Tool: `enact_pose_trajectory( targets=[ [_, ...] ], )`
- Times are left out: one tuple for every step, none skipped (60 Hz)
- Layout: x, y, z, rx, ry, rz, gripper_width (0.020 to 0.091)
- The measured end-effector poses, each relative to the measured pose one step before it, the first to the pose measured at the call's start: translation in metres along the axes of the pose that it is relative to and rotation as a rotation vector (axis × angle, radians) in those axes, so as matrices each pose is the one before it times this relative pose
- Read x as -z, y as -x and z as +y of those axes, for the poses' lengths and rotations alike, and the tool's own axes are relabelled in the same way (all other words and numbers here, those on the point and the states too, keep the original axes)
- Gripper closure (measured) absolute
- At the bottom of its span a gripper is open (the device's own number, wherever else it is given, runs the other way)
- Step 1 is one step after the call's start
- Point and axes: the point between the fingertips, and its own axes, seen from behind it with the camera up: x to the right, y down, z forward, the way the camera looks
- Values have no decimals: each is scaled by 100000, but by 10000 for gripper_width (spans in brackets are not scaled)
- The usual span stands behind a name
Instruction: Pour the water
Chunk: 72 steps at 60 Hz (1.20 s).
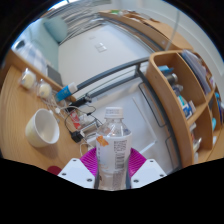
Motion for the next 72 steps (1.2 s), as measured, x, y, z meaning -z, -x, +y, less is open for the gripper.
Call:
enact_pose_trajectory(
  targets=[
    [90,-48,190,-6290,236,-446,744],
    [-286,1228,-145,-5892,1039,2180,744],
    [181,-873,403,-5280,-966,-3058,743],
    [-7,63,201,-5351,89,-1031,743],
    [10,101,171,-5280,156,-1038,744],
    [-28,158,171,-5205,75,-1138,743],
    [-26,209,223,-5042,227,-1204,744],
    [-38,206,287,-4723,303,-1495,744],
    [-50,254,289,-4536,357,-1342,744],
    [-70,248,265,-4254,233,-1454,744],
    [-144,929,418,-4680,-131,223,744],
    [-124,-102,405,-3693,90,-1801,744],
    [-33,30,286,-3780,164,-932,744],
    [-58,19,302,-3500,30,-837,744],
    [-62,40,318,-3268,-19,-743,744],
    [-51,-11,323,-3048,137,-608,744],
    [-66,13,285,-2949,72,-621,744],
    [-199,354,328,-3103,-69,-139,744],
    [-66,-149,257,-2821,52,-1157,745],
    [-90,-31,298,-2817,118,-853,745],
    [2,150,324,-2869,106,-271,742],
    [-67,-109,183,-2695,-191,-435,744],
    [-59,-51,168,-2510,-324,-362,745],
    [-46,-15,218,-2098,-161,-604,734],
    [-46,-31,274,-1857,191,-471,724],
    [-139,130,193,-1609,141,-205,724],
    [-61,-71,191,-1456,-130,-469,725],
    [-112,-74,250,-1287,-474,-119,723],
    [-52,-103,135,-1098,-413,-311,724],
    [-29,-27,97,-933,-516,-319,725],
    [-7,-68,62,-902,-608,-161,725],
    [12,-135,25,-976,-643,115,723],
    [-18,-147,75,-933,-657,283,724],
    [-37,-88,79,-629,-453,50,724],
    [-48,-20,155,-422,-228,-237,724],
    [-63,-14,219,-514,-32,-202,723],
    [145,101,-173,-974,-628,263,720],
    [8,-148,-167,-574,-1609,-28,720],
    [5,-133,163,-545,-319,139,721],
    [66,-51,-22,-460,-732,-118,721],
    [58,-50,-30,-239,-736,-65,720],
    [78,27,15,-162,-72,317,719],
    [71,-9,-46,-189,-577,-75,719],
    [48,-40,18,-41,-185,23,720],
    [29,0,-30,62,-328,-2,720],
    [8,19,-8,232,-214,19,713],
    [46,35,-2,295,-108,34,705],
    [22,42,-21,439,-136,-12,705],
    [-95,82,-1,427,-241,197,695],
    [11,18,-9,333,16,154,684],
    [3,-1,13,340,100,201,673],
    [9,-19,8,249,130,212,657],
    [0,8,-4,292,109,146,645],
    [34,7,-10,285,80,62,633],
    [30,13,10,328,129,60,620],
    [11,-8,12,349,83,139,609],
    [7,-9,20,265,170,125,596],
    [26,-40,40,203,314,194,586],
    [6,-41,86,212,490,277,574],
    [9,-47,164,311,796,226,556],
    [58,-70,176,243,1027,362,527],
    [101,-67,180,149,1003,507,491],
    [135,-60,166,91,891,432,444],
    [194,-33,151,55,798,412,396],
    [247,-1,107,55,666,342,345],
    [311,-30,175,2,662,384,294],
    [308,-60,66,-109,705,685,255],
    [400,-77,195,-46,737,659,232],
    [457,-24,131,-74,681,451,231],
    [502,-172,60,-292,422,1108,238],
    [520,-129,-31,-383,224,1024,241],
    [516,-218,223,-161,-264,1019,241]
  ],
)
